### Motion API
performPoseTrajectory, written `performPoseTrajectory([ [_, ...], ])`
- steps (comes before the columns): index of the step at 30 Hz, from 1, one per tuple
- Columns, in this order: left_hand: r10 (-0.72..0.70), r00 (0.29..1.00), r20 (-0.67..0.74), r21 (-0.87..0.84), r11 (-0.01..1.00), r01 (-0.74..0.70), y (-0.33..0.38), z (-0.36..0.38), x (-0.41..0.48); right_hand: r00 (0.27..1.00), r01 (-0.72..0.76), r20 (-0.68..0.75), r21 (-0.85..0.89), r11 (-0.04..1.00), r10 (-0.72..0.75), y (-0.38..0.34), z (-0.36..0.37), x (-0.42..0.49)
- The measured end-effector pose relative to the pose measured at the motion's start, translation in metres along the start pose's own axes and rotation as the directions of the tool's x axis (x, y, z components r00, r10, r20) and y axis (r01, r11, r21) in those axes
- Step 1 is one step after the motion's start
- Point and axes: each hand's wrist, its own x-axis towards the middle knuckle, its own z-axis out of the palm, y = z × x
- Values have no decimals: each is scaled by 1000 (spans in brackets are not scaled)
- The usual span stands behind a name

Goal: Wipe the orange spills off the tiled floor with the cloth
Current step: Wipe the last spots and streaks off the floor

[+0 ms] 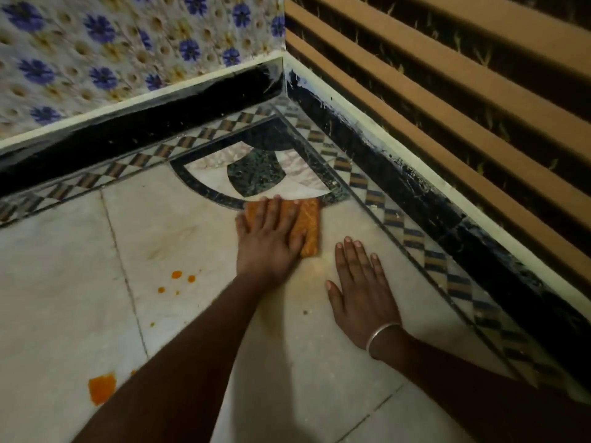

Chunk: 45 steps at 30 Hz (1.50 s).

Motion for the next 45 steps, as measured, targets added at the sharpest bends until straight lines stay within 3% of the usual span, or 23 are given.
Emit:
performPoseTrajectory([
  [4,-205,979,-12,-104,974,202,-8,6,-54,1000,4,-14,25,1000,-4,-2,-3,-2],
  [7,-249,969,9,-53,967,249,29,13,-98,1000,-2,-10,25,1000,3,-2,-3,-3],
  [10,-178,984,1,-42,983,178,56,21,-94,1000,7,-15,-19,1000,-7,-1,-3,-3],
  [13,-5,1000,-13,-9,1000,5,43,19,-50,999,7,-41,-20,1000,-8,0,0,-3],
  [16,32,999,1,25,999,-32,18,5,-10,999,6,-47,3,1000,-5,1,2,-2],
  [21,-152,988,-10,-23,988,151,-22,-5,-12,999,10,-36,19,1000,-9,3,1,-2],
  [26,-284,958,-40,-89,956,279,-2,7,-102,999,-4,-36,25,1000,5,1,3,-3],
  [30,-163,986,-42,-45,986,161,49,24,-124,999,-2,-39,7,1000,2,1,3,-3],
  [33,36,999,-34,27,999,-36,44,20,-70,999,13,-40,-2,1000,-13,2,4,-2],
  [35,75,997,-9,47,996,-75,28,12,-37,999,6,-50,7,1000,-6,2,4,-2],
  [40,-169,985,18,20,986,168,-11,0,-13,998,1,-55,28,1000,0,3,4,-2],
  [45,-279,957,81,-68,956,284,-3,0,-93,999,-6,-48,37,999,8,0,-1,-4],
])
